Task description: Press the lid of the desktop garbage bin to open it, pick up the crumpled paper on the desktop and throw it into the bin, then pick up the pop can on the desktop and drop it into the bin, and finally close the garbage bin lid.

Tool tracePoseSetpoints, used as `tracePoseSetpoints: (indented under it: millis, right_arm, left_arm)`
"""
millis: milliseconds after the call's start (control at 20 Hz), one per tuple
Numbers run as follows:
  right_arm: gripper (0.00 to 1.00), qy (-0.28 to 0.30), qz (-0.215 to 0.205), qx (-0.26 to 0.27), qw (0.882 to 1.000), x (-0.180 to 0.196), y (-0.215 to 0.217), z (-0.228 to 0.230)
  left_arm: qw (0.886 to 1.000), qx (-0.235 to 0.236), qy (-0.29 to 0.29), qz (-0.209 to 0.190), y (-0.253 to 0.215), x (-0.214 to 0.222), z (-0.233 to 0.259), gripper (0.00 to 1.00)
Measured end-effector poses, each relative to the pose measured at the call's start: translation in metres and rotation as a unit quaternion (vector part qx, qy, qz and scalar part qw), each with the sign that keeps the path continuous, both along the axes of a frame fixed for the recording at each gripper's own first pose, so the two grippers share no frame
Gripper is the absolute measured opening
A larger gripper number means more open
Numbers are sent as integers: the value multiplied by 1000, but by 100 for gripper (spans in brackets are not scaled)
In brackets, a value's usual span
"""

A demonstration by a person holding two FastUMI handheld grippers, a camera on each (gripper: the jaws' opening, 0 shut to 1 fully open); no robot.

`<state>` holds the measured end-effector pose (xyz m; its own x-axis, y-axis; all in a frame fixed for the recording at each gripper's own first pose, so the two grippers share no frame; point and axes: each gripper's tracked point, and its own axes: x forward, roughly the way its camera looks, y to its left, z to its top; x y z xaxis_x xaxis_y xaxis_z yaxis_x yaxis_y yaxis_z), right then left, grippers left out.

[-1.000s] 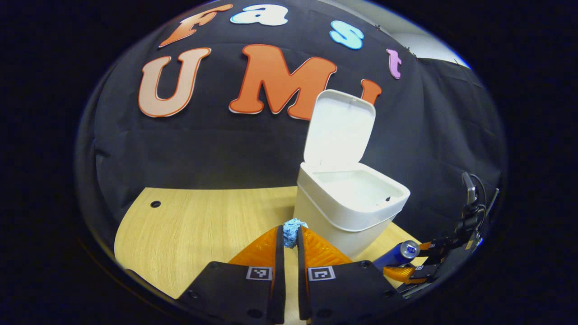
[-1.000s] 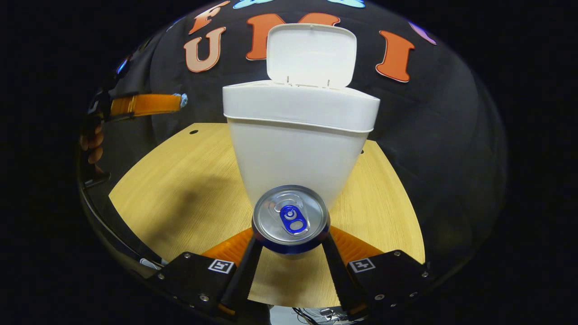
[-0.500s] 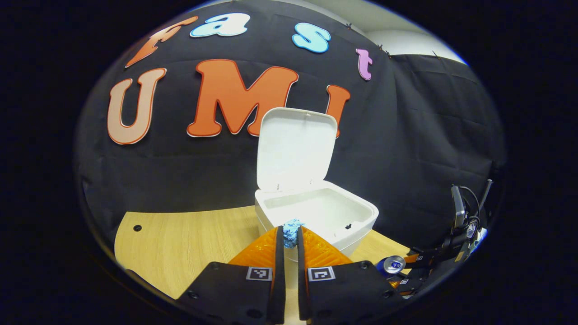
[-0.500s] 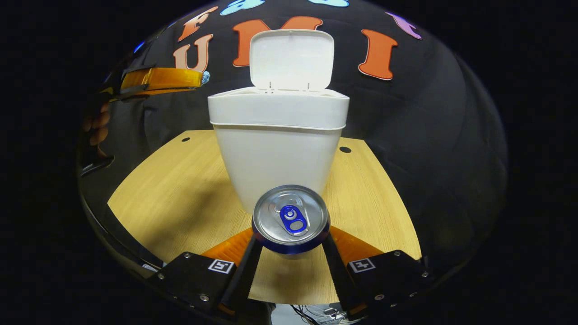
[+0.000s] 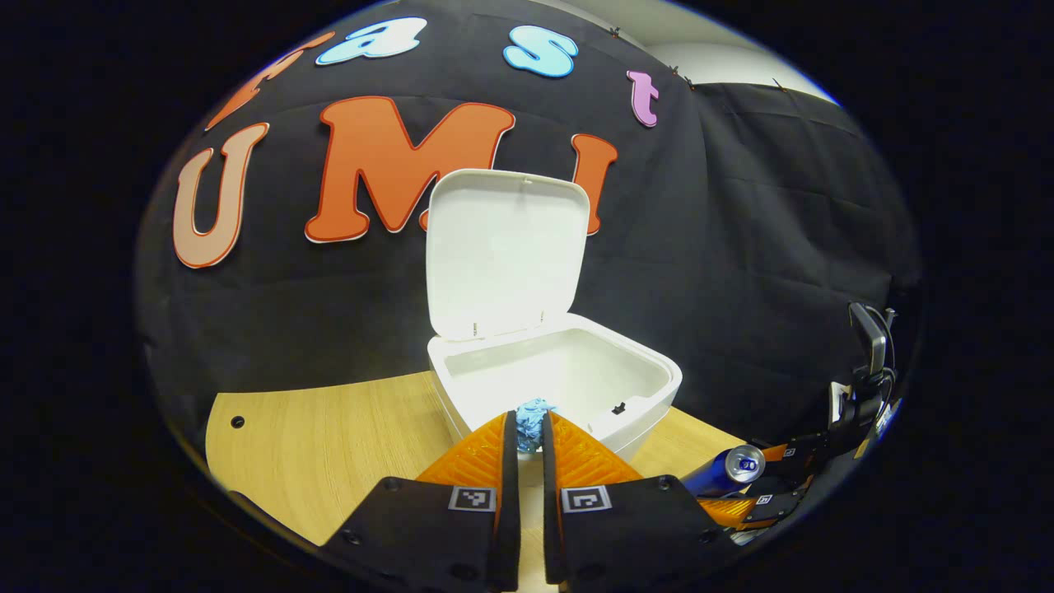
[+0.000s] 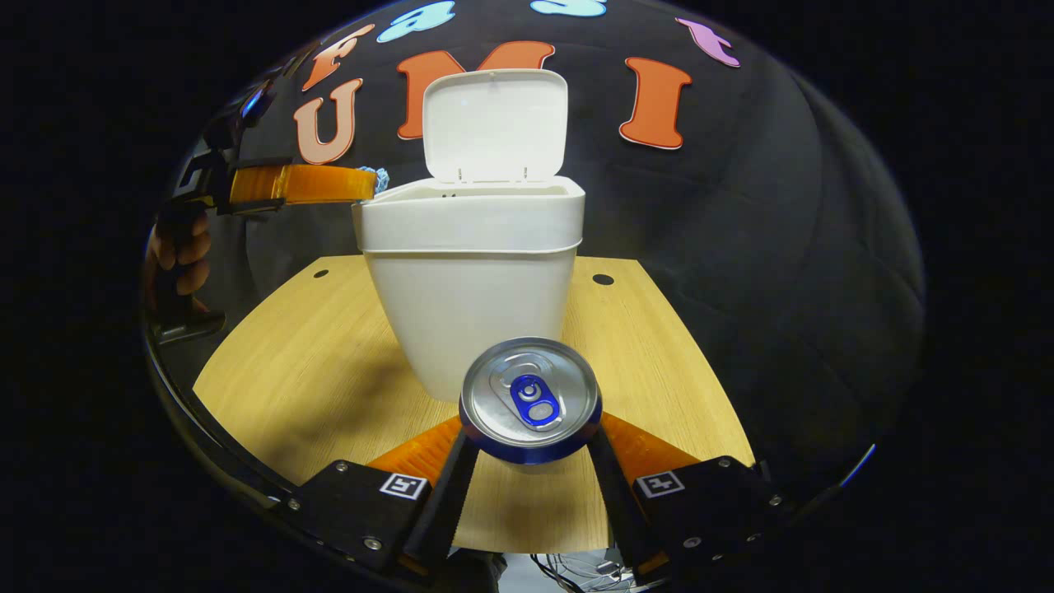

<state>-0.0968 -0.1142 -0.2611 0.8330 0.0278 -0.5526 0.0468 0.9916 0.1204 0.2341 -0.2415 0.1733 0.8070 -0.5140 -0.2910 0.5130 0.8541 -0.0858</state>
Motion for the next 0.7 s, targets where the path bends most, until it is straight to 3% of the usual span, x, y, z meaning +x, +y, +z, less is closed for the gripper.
tracePoseSetpoints:
  millis: [150,200,250,350,400,550,700]
  right_arm:
    - [77,-8,-11,-10,1000,4,-8,10]
    - [73,-13,-12,-13,1000,7,-12,13]
    - [78,-17,-13,-16,1000,11,-15,17]
    - [73,-26,-17,-20,999,15,-22,33]
    - [77,-35,-18,-20,999,18,-26,44]
    - [73,-61,-19,-28,998,32,-33,71]
    - [77,-94,-15,-38,995,46,-40,102]
  left_arm:
    - [999,26,-19,-12,-1,-4,0,22]
    - [999,31,-26,-13,-2,-4,0,25]
    - [999,35,-30,-9,1,-3,-1,25]
    - [999,39,-32,-2,4,0,1,34]
    - [999,39,-32,1,8,2,0,43]
    - [999,32,-32,8,13,3,-1,57]
    - [999,32,-37,13,23,1,0,69]
